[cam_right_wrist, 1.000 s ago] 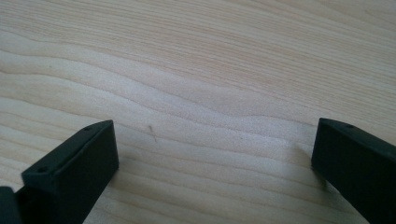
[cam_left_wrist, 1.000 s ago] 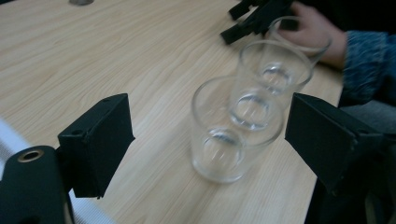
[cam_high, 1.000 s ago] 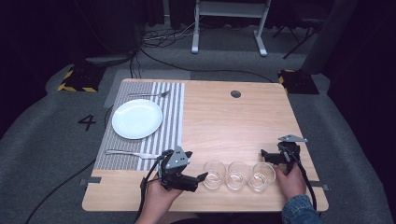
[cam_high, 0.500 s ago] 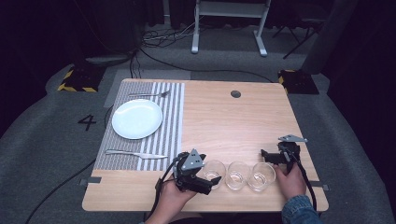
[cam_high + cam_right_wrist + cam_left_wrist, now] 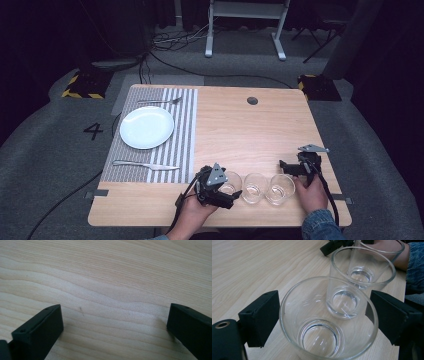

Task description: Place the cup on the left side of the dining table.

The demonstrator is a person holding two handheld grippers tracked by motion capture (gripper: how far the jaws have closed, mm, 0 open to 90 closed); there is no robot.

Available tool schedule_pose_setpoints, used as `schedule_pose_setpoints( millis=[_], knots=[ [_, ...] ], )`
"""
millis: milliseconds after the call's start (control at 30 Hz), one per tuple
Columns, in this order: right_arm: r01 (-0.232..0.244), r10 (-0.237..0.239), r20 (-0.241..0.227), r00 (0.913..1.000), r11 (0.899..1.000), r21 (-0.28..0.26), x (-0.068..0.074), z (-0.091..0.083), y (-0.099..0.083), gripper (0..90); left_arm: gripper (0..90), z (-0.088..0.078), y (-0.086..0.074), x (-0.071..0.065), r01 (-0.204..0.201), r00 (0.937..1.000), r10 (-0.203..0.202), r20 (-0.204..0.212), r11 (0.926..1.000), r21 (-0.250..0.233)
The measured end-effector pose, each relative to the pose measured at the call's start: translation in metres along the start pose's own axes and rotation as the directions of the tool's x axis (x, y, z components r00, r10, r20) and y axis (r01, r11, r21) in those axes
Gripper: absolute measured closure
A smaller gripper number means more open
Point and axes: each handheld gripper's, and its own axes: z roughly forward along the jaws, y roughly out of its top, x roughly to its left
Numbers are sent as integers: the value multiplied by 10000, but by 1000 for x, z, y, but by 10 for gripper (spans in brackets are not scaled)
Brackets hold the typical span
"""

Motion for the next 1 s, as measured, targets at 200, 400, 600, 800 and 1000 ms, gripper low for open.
schedule_pose_setpoints(
  millis=[200, 400, 600, 800, 1000],
  knots=[
    [-4, 4, 4, 10000, 10000, 2, 0, 0, 0, 8, 151, 9, -5, -3, -224, 9997, 224, -28, 9996, 186],
    [-5, 5, 5, 10000, 10000, 0, 0, 0, 0, 8, 182, 12, -10, -4, -313, 9991, 316, -295, 9994, 127],
    [-4, 4, 8, 10000, 10000, -1, 0, 0, 0, 8, 185, 12, -9, -4, -263, 9990, 270, -354, 9994, 213],
    [-29, 29, 26, 10000, 10000, -4, 0, 0, 0, 8, 185, 9, -8, -3, -200, 9992, 212, -348, 9992, 345],
    [-33, 33, 38, 10000, 10000, -1, 0, 0, 0, 8, 185, 7, -6, 0, 36, 9998, -28, -181, 9990, 451]
  ],
)
